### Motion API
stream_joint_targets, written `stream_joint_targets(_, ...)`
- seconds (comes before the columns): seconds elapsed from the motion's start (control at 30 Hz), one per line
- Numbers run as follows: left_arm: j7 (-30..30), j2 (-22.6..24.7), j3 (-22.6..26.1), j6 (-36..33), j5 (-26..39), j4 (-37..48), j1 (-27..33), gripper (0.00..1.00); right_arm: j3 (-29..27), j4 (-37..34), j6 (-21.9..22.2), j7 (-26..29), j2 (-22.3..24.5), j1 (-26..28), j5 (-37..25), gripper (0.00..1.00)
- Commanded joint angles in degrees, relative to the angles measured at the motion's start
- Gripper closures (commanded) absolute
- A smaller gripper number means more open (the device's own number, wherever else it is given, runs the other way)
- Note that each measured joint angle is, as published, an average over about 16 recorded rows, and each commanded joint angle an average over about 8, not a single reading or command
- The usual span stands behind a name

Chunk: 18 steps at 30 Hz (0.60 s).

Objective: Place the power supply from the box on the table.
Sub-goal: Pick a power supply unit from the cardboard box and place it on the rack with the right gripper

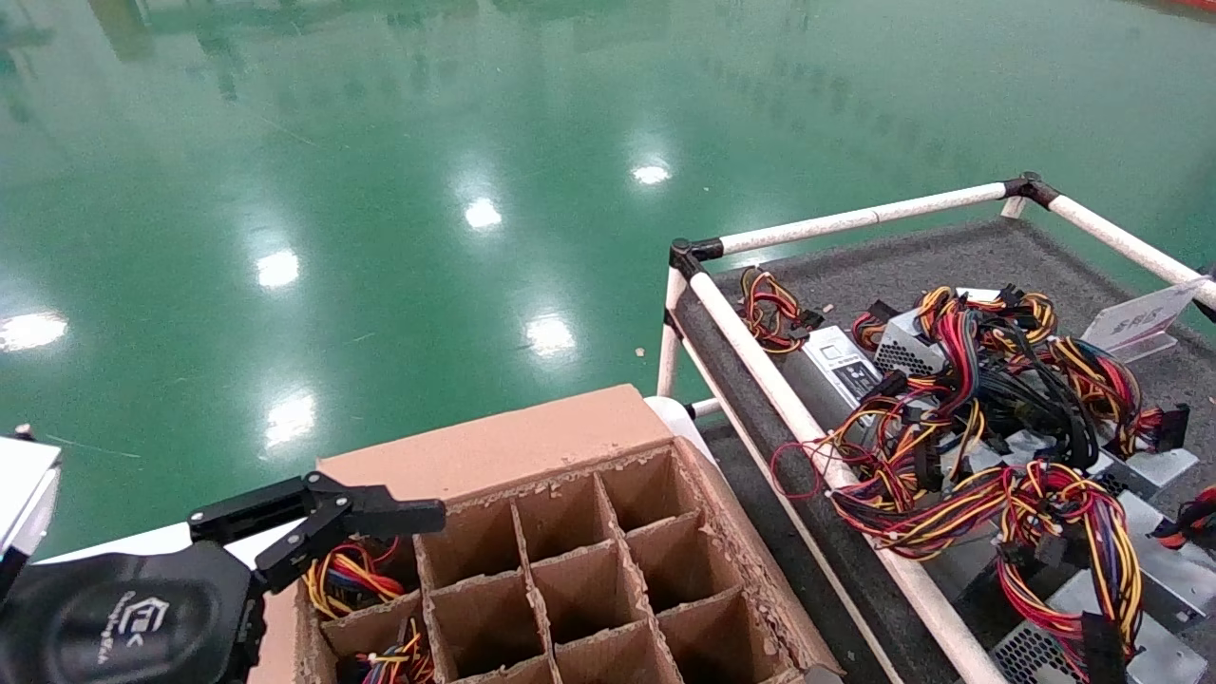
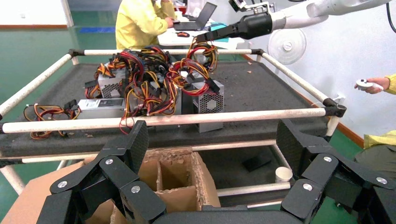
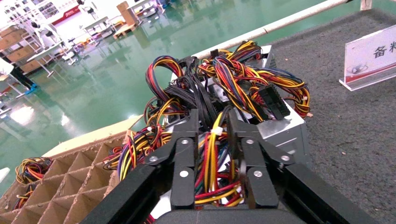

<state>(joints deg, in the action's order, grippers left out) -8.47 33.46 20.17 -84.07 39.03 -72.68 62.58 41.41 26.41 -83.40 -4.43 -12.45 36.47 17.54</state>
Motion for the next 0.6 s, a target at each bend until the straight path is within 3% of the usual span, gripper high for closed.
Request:
stream_joint_targets(0.03, 0.0, 0.0, 0.0, 0.0, 0.0, 0.0, 0.0, 0.0, -0.1, 0.0, -0.1, 0.1, 0.0, -0.1, 0.2, 0.0)
stream_joint_targets(0.6, 0.0, 0.0, 0.0, 0.0, 0.0, 0.0, 0.0, 0.0, -0.5, 2.5, 0.7, 0.5, 0.2, 0.9, 0.3, 0.0)
